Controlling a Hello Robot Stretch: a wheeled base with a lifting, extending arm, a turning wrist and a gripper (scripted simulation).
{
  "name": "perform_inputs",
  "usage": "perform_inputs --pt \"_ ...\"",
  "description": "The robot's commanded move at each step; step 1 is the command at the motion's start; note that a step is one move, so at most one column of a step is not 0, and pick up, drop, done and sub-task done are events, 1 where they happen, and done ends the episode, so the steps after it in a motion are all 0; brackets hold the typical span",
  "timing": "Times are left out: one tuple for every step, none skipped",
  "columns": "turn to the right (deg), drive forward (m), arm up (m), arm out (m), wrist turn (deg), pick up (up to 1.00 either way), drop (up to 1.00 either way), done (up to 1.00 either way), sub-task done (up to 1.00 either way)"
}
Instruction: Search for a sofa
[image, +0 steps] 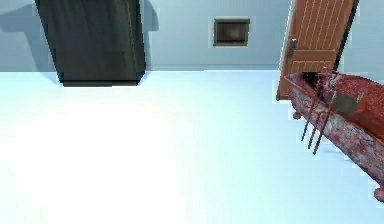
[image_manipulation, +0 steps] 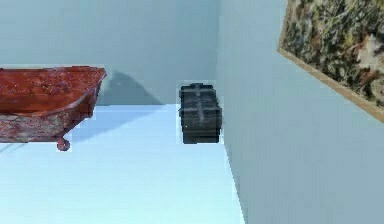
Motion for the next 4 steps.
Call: perform_inputs --pt "0.0 0.20 0.00 0.00 0.0 0.00 0.00 0.00 0.00" --pt "12.0 0.00 0.00 0.00 0.0 0.00 0.00 0.00 0.00" --pt "0.0 1.00 0.00 0.00 0.0 0.00 0.00 0.00 0.00" --pt "0.0 1.00 0.00 0.00 0.0 0.00 0.00 0.00 0.00"
